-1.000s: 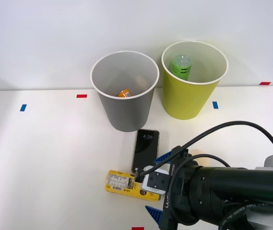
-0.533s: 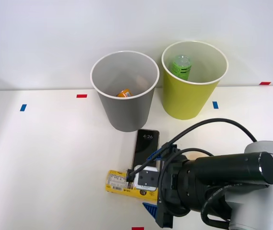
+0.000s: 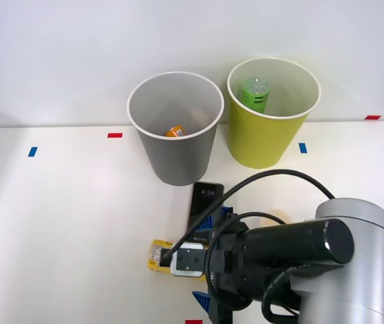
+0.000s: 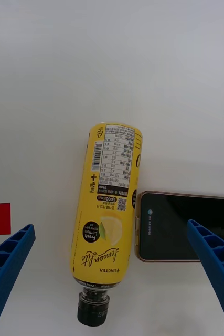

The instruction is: Put cans in the gray bin, plastic bottles in the light green bin

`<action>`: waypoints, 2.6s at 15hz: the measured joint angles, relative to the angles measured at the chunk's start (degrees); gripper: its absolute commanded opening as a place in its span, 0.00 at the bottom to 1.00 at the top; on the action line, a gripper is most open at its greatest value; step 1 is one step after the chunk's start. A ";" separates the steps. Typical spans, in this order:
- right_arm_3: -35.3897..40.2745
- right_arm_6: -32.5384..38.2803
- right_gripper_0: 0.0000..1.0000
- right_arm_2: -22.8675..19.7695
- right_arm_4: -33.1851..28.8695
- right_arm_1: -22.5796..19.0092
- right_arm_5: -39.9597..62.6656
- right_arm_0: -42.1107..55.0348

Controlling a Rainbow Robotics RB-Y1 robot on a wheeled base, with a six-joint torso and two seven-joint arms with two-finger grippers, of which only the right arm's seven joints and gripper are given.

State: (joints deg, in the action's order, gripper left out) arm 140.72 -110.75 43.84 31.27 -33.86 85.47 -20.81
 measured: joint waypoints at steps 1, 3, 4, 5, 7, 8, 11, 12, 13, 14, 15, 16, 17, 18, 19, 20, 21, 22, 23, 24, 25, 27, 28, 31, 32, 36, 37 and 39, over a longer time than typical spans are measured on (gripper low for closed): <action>-2.43 -0.14 1.00 0.01 0.35 1.30 0.03 -0.71; -6.52 -0.72 1.00 0.08 0.96 3.51 0.11 -2.57; -8.10 -1.07 1.00 0.25 1.46 4.15 0.14 -3.60; -9.62 -1.36 1.00 0.78 1.96 4.77 0.13 -4.74; -12.28 -1.65 1.00 1.98 2.37 6.13 0.08 -6.37; -13.49 -1.84 1.00 2.38 2.52 6.80 0.08 -6.99; -16.20 -2.52 1.00 3.31 2.57 8.25 -0.09 -7.99; -17.09 -2.76 1.00 3.52 2.49 8.57 -0.40 -8.04; -18.24 -3.06 1.00 4.07 2.08 8.86 -1.36 -8.08; -19.58 -3.30 1.00 5.00 1.07 9.14 -2.83 -8.09; -20.67 -3.44 1.00 5.85 -0.01 9.50 -4.09 -8.06; -21.49 -3.51 1.00 6.33 -0.84 9.97 -4.63 -8.04; -22.21 -3.58 1.00 6.65 -1.30 10.62 -4.83 -8.04; -23.02 -3.66 1.00 6.79 -1.48 11.33 -4.98 -8.03; -24.14 -3.80 1.00 6.84 -1.67 11.96 -5.33 -8.03; -25.39 -3.99 1.00 6.86 -1.86 12.48 -6.06 -8.03; -26.65 -4.22 1.00 6.87 -2.17 12.91 -7.02 -8.03; -27.69 -4.47 1.00 6.87 -2.88 13.28 -7.69 -8.03; -28.34 -4.73 1.00 6.87 -3.81 13.66 -7.95 -8.03; -29.07 -5.02 1.00 6.87 -4.49 14.06 -8.06 -8.03; -29.78 -5.30 1.00 6.87 -4.95 14.36 -8.08 -8.03; -30.99 -5.81 1.00 6.87 -5.50 14.78 -8.07 -8.03; -31.80 -6.06 1.00 6.89 -5.82 15.10 -8.16 -8.03; -34.82 -6.77 1.00 7.18 -6.65 16.14 -10.10 -8.03; -35.64 -6.90 1.00 7.26 -6.88 16.31 -11.00 -8.03; -35.85 -7.19 0.00 7.28 -7.15 16.55 -11.43 -8.06; -35.85 -7.02 0.00 7.26 -7.13 16.55 -11.71 -8.04; -35.82 -6.86 0.00 7.24 -7.00 16.55 -12.58 -8.03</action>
State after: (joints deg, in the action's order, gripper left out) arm 104.90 -117.61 51.08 24.27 -17.31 72.90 -28.84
